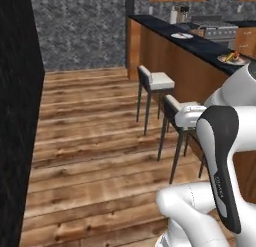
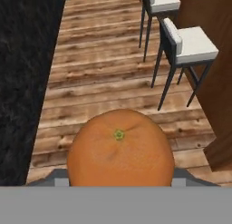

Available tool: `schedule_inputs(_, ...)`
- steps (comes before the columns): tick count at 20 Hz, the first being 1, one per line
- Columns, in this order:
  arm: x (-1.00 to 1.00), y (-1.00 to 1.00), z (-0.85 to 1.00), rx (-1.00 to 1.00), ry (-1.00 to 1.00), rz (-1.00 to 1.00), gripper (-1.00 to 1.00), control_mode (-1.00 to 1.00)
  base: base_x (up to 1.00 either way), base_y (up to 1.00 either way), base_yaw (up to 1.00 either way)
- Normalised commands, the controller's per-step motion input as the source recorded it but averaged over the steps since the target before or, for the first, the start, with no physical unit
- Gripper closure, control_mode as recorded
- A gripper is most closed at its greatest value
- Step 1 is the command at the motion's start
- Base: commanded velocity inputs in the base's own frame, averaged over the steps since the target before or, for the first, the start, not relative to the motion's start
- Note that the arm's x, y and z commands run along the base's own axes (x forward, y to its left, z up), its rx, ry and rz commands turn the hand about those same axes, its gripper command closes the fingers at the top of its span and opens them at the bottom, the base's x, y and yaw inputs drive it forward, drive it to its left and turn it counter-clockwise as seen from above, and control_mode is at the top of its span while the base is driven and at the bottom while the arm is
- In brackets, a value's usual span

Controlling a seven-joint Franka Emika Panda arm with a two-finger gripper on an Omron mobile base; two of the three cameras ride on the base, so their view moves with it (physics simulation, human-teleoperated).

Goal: Pick up the banana and tangerine from the fridge and place one fruit on each plate on the dining counter.

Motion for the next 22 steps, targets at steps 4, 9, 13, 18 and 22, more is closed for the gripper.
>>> schedule_inputs(4, 0.0, 0.0, 0.0, 0.0, 0.0, 0.0, 1.0, 1.0, 1.0, 0.76, -0.48)
schedule_inputs(9, 0.0, 0.0, 0.0, 0.0, 0.0, 0.0, 1.0, 1.0, 1.0, 0.8, -0.48)
schedule_inputs(13, 0.0, 0.0, 0.0, 0.0, 0.0, 0.0, 1.0, 1.0, 1.0, 0.88, -0.47)
schedule_inputs(18, 0.0, 0.0, 0.0, 0.0, 0.0, 0.0, 1.0, 1.0, 1.0, 0.98, -0.42)
schedule_inputs(22, 0.0, 0.0, 0.0, 0.0, 0.0, 0.0, 1.0, 1.0, 1.0, 0.99, -0.26)
